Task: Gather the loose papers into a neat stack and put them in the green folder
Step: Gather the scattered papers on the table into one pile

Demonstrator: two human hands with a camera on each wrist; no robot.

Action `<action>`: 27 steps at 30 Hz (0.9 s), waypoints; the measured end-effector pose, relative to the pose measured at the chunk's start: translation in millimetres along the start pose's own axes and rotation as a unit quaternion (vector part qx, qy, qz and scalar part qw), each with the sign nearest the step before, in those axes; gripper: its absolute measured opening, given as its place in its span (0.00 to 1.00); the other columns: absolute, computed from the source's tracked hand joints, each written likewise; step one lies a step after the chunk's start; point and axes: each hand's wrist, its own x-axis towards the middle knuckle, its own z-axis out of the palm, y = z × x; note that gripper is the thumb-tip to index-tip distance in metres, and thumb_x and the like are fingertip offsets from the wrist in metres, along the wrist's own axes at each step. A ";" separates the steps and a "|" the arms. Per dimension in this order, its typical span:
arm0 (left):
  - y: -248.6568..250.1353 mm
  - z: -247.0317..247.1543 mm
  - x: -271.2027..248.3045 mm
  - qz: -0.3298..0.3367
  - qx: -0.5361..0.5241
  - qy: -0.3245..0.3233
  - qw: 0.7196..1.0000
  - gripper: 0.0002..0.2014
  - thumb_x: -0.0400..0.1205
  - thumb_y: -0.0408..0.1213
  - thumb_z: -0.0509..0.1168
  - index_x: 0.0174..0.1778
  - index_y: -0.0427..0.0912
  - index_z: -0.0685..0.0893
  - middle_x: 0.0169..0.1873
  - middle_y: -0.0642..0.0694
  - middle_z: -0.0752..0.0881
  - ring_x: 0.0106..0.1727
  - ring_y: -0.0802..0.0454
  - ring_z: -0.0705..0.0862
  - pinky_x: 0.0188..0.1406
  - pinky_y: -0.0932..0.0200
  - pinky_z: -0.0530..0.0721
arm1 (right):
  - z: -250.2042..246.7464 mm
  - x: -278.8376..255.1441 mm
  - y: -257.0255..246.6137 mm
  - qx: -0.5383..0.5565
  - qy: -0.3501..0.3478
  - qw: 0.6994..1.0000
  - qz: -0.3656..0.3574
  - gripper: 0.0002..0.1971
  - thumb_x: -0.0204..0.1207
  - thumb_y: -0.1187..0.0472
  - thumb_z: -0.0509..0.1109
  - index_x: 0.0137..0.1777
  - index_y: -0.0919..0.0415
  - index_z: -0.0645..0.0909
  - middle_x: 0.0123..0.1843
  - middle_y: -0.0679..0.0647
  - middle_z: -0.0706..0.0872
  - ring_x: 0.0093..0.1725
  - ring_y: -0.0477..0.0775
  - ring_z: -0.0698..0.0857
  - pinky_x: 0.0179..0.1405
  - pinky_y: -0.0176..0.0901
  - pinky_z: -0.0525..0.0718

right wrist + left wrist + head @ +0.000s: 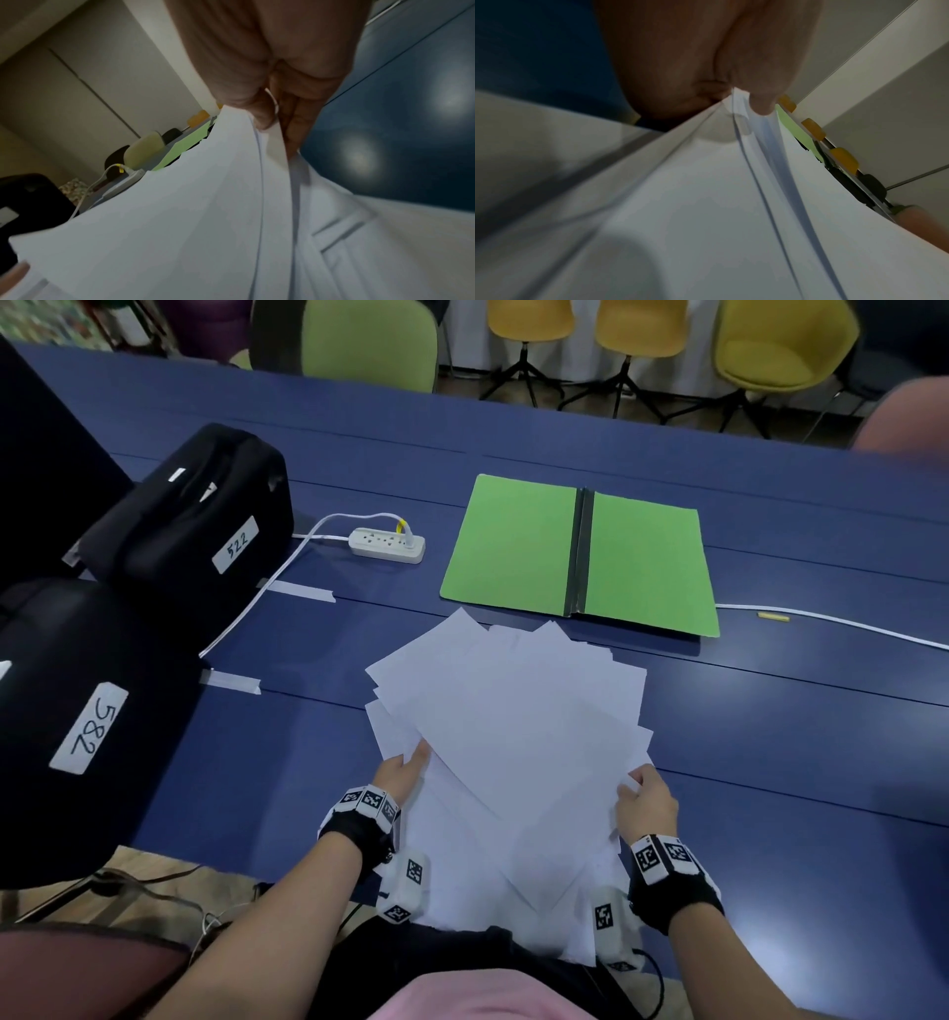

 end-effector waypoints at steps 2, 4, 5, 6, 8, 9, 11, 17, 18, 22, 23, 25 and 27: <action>2.5 -0.4 -0.6 -0.007 -0.001 -0.005 1.000 0.34 0.83 0.60 0.52 0.69 0.31 0.74 0.62 0.39 0.78 0.63 0.44 0.77 0.57 0.58 0.70 | -1.4 3.4 5.6 -0.052 0.023 0.998 -0.008 0.06 0.73 0.74 0.57 0.42 0.64 0.72 0.42 0.63 0.81 0.39 0.62 0.76 0.33 0.42 0.71; 2.7 1.6 -0.9 -0.007 -0.022 -0.007 1.000 0.43 0.79 0.65 0.54 0.77 0.29 0.64 0.75 0.38 0.71 0.72 0.43 0.73 0.66 0.58 0.68 | -4.2 7.3 8.2 -0.072 0.008 0.997 -0.034 0.09 0.72 0.73 0.59 0.34 0.59 0.71 0.36 0.58 0.79 0.39 0.61 0.77 0.30 0.41 0.70; 2.5 1.6 -1.6 -0.008 -0.032 -0.009 0.999 0.49 0.75 0.69 0.56 0.79 0.30 0.62 0.78 0.38 0.68 0.76 0.43 0.71 0.72 0.55 0.68 | -5.2 7.4 7.8 -0.080 -0.035 0.995 -0.053 0.11 0.72 0.71 0.61 0.31 0.57 0.71 0.32 0.54 0.78 0.38 0.60 0.77 0.28 0.39 0.71; 1.0 1.4 -1.0 -0.016 -0.037 -0.009 0.999 0.52 0.72 0.71 0.58 0.79 0.31 0.61 0.78 0.39 0.67 0.77 0.42 0.69 0.76 0.52 0.67 | -5.8 6.8 7.3 -0.091 -0.105 0.988 -0.069 0.13 0.73 0.70 0.64 0.30 0.55 0.71 0.29 0.51 0.77 0.38 0.59 0.79 0.28 0.38 0.71; -2.1 1.3 1.4 -0.015 -0.045 -0.001 0.999 0.45 0.73 0.63 0.67 0.78 0.33 0.65 0.76 0.40 0.71 0.76 0.42 0.72 0.75 0.50 0.70 | -4.4 4.5 8.1 -0.080 -0.275 0.956 -0.067 0.12 0.75 0.66 0.68 0.32 0.58 0.71 0.24 0.47 0.75 0.38 0.57 0.83 0.29 0.38 0.73; -4.3 0.6 2.4 -0.002 -0.050 -0.001 0.999 0.38 0.74 0.56 0.70 0.74 0.35 0.71 0.73 0.40 0.76 0.72 0.42 0.76 0.71 0.51 0.73 | -5.6 3.7 8.2 -0.061 -0.339 0.938 -0.046 0.12 0.77 0.65 0.68 0.34 0.59 0.71 0.23 0.47 0.75 0.39 0.56 0.86 0.29 0.37 0.75; -6.2 0.6 1.2 0.020 -0.049 -0.004 0.999 0.28 0.75 0.48 0.73 0.68 0.38 0.78 0.66 0.40 0.83 0.66 0.42 0.81 0.65 0.53 0.78 | -9.7 12.9 11.7 -0.048 -0.358 0.932 -0.019 0.11 0.79 0.63 0.66 0.34 0.60 0.76 0.28 0.50 0.81 0.35 0.52 0.87 0.29 0.37 0.78; -3.8 0.9 -1.2 0.030 -0.049 -0.007 0.998 0.28 0.73 0.48 0.74 0.66 0.40 0.80 0.64 0.42 0.84 0.64 0.44 0.82 0.61 0.55 0.78 | -17.2 41.8 6.8 0.167 -0.150 0.974 0.011 0.06 0.80 0.64 0.66 0.50 0.67 0.81 0.39 0.59 0.89 0.34 0.54 0.84 0.37 0.43 0.81; -2.9 0.9 -1.4 0.031 -0.043 -0.005 0.999 0.28 0.73 0.49 0.74 0.66 0.40 0.80 0.64 0.41 0.84 0.65 0.43 0.82 0.61 0.54 0.78 | -15.2 40.7 4.6 0.159 -0.183 0.970 0.008 0.05 0.80 0.65 0.66 0.50 0.66 0.81 0.40 0.59 0.89 0.35 0.54 0.84 0.36 0.42 0.80; -0.3 1.4 -0.2 0.022 -0.029 0.000 0.999 0.28 0.76 0.47 0.72 0.68 0.37 0.78 0.67 0.39 0.82 0.65 0.43 0.81 0.63 0.54 0.78 | -5.1 41.3 9.7 0.008 -0.099 0.994 -0.035 0.11 0.76 0.69 0.63 0.49 0.60 0.87 0.48 0.59 0.89 0.48 0.59 0.85 0.48 0.43 0.81; 0.9 1.3 -0.1 0.013 -0.013 0.004 1.000 0.28 0.78 0.45 0.70 0.70 0.34 0.75 0.69 0.38 0.79 0.68 0.42 0.79 0.65 0.53 0.76 | -5.9 41.6 11.1 -0.027 -0.047 0.998 -0.023 0.13 0.76 0.70 0.61 0.51 0.60 0.87 0.50 0.59 0.88 0.52 0.61 0.84 0.49 0.41 0.79; 3.2 0.3 -1.0 -0.014 0.031 0.018 0.999 0.26 0.82 0.39 0.64 0.72 0.29 0.70 0.71 0.36 0.76 0.72 0.40 0.75 0.67 0.54 0.73 | -7.4 41.3 12.2 -0.075 0.001 0.997 -0.007 0.15 0.76 0.70 0.59 0.54 0.61 0.86 0.53 0.61 0.88 0.58 0.65 0.83 0.50 0.42 0.78; 6.8 -0.5 -3.4 -0.021 0.053 0.015 0.998 0.22 0.83 0.34 0.61 0.71 0.27 0.70 0.70 0.36 0.77 0.71 0.40 0.76 0.64 0.57 0.73 | -5.9 43.4 11.6 -0.081 -0.013 0.997 -0.003 0.13 0.77 0.68 0.60 0.53 0.62 0.85 0.53 0.64 0.88 0.58 0.66 0.83 0.47 0.41 0.77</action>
